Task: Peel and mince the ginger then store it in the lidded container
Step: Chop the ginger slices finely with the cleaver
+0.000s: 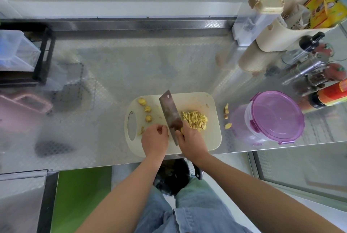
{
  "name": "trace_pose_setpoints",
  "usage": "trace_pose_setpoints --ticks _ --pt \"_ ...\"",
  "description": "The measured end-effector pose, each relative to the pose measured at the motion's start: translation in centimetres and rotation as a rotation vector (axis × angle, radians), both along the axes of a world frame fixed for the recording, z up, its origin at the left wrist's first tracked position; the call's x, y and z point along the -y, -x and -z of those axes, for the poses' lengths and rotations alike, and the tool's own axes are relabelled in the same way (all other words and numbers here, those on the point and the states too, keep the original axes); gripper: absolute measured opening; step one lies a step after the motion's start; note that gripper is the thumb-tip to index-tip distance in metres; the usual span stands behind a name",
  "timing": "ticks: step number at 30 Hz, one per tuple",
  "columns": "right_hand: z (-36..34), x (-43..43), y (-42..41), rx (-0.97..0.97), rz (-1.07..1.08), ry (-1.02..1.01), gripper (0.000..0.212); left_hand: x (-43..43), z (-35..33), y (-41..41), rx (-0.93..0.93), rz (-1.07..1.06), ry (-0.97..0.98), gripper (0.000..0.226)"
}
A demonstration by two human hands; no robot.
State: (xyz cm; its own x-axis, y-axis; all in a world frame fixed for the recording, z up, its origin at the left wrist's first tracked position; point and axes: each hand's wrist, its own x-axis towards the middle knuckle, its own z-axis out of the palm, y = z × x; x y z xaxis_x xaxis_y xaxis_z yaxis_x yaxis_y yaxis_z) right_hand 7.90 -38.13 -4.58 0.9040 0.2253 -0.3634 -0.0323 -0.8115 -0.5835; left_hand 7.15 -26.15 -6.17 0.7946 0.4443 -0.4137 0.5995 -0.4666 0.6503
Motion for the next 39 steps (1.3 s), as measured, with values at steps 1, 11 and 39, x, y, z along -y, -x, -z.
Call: trace_pose_setpoints --ticks 1,11,39 --pt "0.2 0.1 0.3 -0.010 -0.006 0.008 0.026 -0.1 0.0 0.1 0.012 0.005 -0.018 0.028" --pt "-0.4 3.8 -2.5 0.010 0.094 0.061 0.023 -0.3 0.5 0.1 0.004 0.062 -0.034 0.019" --pt "-0.2 1.1 -6.3 -0.057 0.010 -0.057 0.015 -7.3 -0.3 -6.0 0.024 0.207 -0.325 0.015"
